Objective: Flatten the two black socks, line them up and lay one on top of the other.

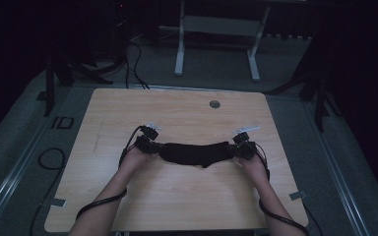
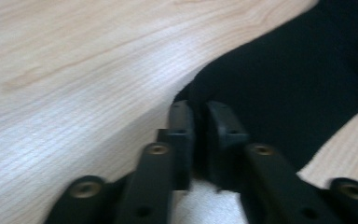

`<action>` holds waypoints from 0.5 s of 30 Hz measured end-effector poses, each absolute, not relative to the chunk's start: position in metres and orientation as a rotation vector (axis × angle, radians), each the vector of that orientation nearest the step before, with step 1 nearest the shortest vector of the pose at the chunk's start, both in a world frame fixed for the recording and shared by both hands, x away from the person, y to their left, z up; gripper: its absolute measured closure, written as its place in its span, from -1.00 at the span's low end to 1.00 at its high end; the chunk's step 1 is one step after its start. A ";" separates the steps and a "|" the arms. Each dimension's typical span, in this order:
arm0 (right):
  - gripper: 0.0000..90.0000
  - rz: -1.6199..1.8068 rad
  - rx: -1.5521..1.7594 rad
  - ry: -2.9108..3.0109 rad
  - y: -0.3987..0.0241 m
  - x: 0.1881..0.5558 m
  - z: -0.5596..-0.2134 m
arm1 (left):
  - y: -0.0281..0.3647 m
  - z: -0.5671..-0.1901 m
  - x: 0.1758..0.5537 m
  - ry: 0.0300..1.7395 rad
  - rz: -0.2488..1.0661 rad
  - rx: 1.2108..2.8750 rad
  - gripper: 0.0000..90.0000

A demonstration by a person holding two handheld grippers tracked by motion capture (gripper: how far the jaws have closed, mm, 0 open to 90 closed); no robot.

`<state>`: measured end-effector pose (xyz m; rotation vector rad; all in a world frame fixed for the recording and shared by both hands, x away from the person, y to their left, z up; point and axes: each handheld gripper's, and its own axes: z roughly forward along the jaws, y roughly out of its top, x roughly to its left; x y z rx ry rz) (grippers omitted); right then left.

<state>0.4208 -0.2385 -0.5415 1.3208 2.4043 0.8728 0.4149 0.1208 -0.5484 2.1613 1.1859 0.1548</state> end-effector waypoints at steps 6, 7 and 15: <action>0.09 0.913 1.309 2.380 -0.244 0.418 -0.530 | 0.133 -0.536 0.409 1.156 0.146 2.133 -0.18; 0.03 0.915 1.307 2.374 -0.246 0.417 -0.527 | 0.135 -0.533 0.407 1.155 0.159 2.124 -0.26; -0.58 1.014 1.294 2.351 -0.254 0.412 -0.514 | 0.144 -0.518 0.388 1.130 0.243 2.063 -0.69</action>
